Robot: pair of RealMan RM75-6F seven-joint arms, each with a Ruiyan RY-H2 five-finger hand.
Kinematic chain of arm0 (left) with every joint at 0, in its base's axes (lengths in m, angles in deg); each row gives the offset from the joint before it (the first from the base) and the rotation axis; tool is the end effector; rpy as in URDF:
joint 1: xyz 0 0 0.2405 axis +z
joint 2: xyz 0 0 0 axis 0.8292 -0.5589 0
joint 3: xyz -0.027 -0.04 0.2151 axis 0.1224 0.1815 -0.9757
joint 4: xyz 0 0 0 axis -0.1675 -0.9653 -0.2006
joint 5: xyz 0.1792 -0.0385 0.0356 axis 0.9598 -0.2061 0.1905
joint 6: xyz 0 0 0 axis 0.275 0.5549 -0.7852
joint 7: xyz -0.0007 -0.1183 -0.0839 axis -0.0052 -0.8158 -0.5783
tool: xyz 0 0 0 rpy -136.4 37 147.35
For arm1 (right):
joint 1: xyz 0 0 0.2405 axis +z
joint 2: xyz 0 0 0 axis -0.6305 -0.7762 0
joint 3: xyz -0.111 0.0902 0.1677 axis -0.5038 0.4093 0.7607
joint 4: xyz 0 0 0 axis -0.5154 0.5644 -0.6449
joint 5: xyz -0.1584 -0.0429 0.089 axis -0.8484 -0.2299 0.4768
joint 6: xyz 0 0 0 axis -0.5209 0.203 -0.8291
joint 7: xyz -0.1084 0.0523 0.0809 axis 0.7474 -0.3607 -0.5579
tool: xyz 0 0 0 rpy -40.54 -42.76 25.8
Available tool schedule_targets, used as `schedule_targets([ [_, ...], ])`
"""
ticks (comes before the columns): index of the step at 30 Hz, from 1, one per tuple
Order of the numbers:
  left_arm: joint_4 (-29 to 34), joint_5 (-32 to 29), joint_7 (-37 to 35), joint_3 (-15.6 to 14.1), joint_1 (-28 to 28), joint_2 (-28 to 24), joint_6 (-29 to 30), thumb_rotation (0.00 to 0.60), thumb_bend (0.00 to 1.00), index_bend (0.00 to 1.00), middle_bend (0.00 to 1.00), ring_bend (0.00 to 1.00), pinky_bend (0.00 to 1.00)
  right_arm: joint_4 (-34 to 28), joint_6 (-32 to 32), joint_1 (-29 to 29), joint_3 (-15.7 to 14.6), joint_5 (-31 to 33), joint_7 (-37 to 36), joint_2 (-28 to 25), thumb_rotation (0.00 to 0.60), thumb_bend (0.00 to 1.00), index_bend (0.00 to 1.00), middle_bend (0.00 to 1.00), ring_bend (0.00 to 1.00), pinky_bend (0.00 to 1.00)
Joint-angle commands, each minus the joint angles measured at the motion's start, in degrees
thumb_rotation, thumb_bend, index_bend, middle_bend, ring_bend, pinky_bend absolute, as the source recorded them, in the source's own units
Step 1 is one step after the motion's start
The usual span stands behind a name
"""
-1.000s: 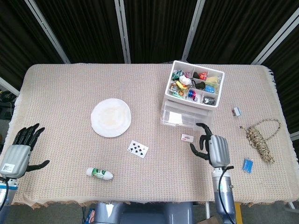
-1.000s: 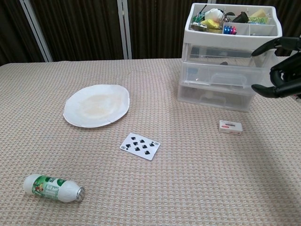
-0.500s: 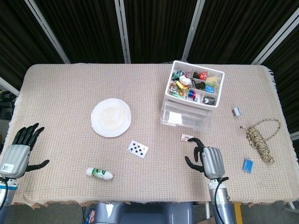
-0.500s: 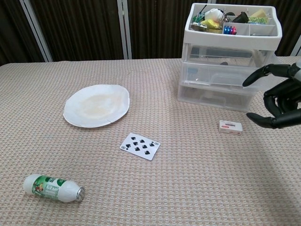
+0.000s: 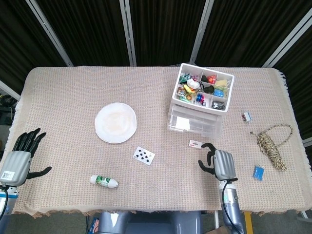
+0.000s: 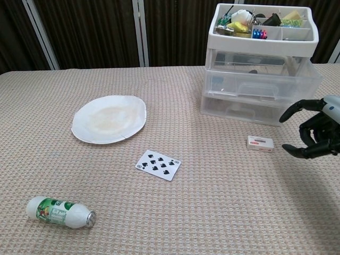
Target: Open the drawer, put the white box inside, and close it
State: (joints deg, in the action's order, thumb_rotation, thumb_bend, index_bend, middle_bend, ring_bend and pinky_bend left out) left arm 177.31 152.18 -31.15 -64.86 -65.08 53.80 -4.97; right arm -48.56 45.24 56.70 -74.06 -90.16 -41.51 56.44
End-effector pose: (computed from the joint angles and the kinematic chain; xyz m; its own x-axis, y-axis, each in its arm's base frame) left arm -0.2513 0.1909 0.1402 0.3604 0.0573 0.9310 0.9297 -0.1031 -0.3536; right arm -0.1747 -0.2283 0.0205 0.0230 -0.0912 0.9956 -0.9973 0.0671 0.0292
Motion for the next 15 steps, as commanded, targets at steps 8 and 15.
schedule_targets([
  [8,0.07,-0.10,-0.12,-0.02,-0.01,-0.07,-0.15,0.600,0.14,0.08,0.00,0.00,0.00,3.12,-3.90,1.49,2.02,5.99,4.10,1.87,0.600,0.27,0.34,0.79,0.81,0.75],
  [15,0.25,-0.30,-0.06,-0.02,-0.07,-0.16,-0.40,0.600,0.13,0.08,0.00,0.00,0.00,4.17,-5.67,1.65,2.50,9.32,5.50,2.25,0.600,0.32,0.26,0.80,0.82,0.75],
])
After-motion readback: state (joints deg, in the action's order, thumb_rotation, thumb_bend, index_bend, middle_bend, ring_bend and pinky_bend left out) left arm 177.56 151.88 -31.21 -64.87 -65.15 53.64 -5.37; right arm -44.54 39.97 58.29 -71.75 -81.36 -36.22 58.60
